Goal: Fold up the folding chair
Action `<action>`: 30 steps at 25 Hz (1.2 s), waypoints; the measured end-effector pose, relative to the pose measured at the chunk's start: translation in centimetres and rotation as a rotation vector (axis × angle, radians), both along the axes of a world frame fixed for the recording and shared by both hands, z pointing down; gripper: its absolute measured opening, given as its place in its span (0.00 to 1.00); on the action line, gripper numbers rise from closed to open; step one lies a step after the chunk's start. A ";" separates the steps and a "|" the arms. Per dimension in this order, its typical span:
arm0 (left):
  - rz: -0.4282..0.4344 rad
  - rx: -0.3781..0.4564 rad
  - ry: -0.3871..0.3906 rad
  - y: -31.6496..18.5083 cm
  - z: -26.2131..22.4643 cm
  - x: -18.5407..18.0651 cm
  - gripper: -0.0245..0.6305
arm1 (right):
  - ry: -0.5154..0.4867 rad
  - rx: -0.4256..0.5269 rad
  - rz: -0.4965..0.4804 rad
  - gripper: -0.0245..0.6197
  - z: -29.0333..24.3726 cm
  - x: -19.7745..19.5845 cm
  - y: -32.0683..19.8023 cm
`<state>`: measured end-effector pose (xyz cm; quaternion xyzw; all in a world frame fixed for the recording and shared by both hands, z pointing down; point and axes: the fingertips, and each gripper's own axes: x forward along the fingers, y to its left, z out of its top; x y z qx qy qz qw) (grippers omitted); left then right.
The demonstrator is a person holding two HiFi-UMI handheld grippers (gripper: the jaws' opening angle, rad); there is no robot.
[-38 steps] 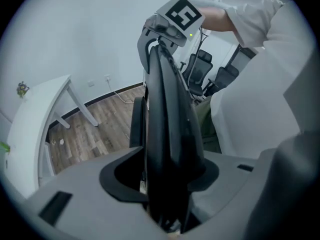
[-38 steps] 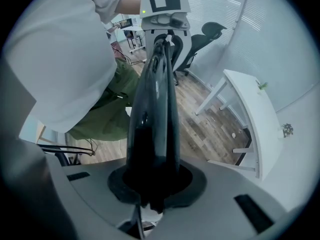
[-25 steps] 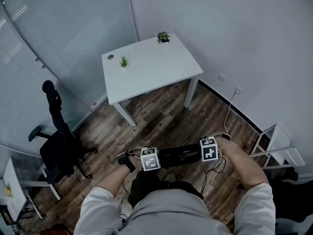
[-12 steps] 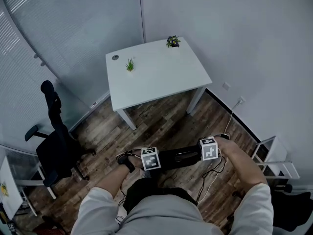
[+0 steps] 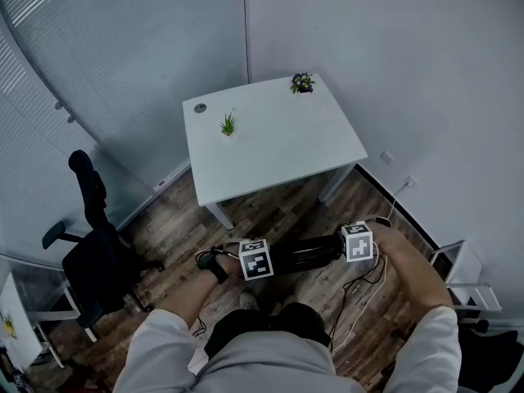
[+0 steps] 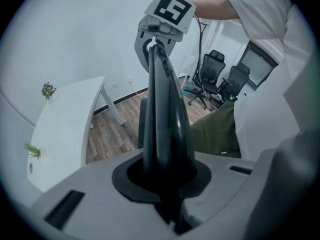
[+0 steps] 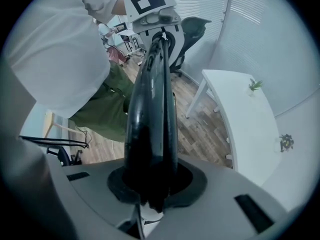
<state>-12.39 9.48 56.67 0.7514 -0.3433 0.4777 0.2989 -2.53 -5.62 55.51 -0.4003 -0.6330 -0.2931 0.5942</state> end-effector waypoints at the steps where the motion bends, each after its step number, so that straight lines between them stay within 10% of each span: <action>1: -0.001 0.010 -0.004 -0.7 -0.5 -0.8 0.13 | -0.005 0.001 -0.004 0.15 0.0 -0.9 -0.6; 30: -0.163 -0.090 -0.040 -13.5 1.2 -13.3 0.13 | -0.036 -0.082 -0.170 0.16 1.7 -15.6 -14.8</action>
